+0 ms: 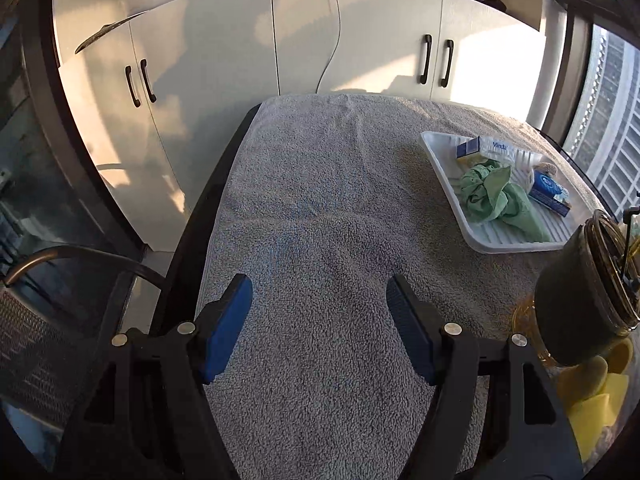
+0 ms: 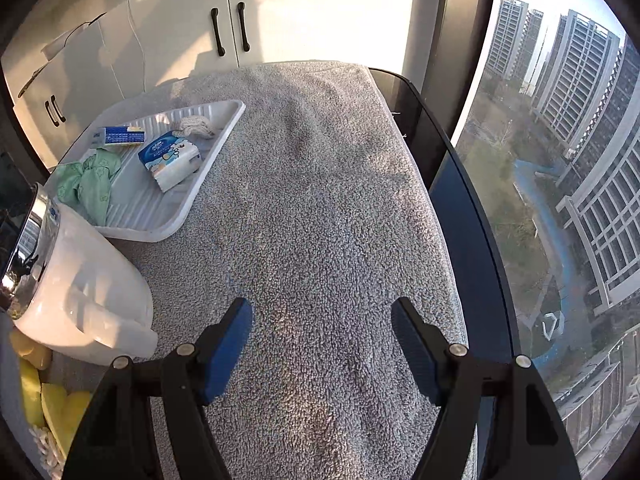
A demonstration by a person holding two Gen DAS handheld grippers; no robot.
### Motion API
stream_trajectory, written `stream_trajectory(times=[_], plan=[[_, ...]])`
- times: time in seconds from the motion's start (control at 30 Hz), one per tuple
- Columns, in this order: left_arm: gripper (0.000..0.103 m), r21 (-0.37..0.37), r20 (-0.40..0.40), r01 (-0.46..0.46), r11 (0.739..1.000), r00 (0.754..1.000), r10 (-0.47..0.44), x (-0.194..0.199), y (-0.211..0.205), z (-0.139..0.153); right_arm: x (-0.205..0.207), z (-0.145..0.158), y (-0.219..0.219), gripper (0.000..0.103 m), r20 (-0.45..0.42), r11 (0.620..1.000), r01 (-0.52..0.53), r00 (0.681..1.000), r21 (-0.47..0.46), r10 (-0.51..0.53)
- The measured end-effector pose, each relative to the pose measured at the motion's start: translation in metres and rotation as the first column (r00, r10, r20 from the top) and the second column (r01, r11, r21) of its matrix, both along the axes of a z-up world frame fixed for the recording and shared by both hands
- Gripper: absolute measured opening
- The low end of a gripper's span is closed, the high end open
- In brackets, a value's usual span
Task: Organize soft objects
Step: 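Move both open tools toward the woven sleeve and coral-shaped scrubber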
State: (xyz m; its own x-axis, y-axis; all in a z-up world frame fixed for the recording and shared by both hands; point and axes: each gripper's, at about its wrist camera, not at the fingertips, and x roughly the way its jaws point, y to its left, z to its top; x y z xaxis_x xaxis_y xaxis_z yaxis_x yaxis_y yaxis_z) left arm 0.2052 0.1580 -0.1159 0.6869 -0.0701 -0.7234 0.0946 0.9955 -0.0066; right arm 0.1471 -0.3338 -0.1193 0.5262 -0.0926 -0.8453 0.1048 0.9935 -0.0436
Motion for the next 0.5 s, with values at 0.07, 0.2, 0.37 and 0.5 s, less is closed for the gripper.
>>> stream_trajectory(times=[0.07, 0.2, 0.37, 0.5], plan=[[0.068, -0.005, -0.009, -0.012, 1.000, 1.000, 0.012, -0.015, 0.007, -0.006, -0.015, -0.004, -0.001, 0.075, -0.005, 0.999, 0.006, 1.000, -0.036, -0.006], [0.068, 0.009, -0.021, -0.015, 1.000, 1.000, 0.016, -0.048, 0.016, -0.017, -0.046, -0.011, 0.001, 0.075, -0.018, 0.997, 0.002, 1.000, -0.076, -0.003], [0.068, -0.014, -0.052, 0.003, 1.000, 0.999, -0.004, -0.088, 0.021, -0.028, -0.082, -0.017, 0.011, 0.075, -0.023, 0.996, -0.016, 1.000, -0.093, 0.014], [0.068, 0.006, -0.078, 0.044, 0.999, 0.996, -0.044, -0.113, 0.011, -0.035, -0.106, -0.019, 0.026, 0.075, -0.022, 0.996, -0.038, 0.999, -0.076, 0.036]])
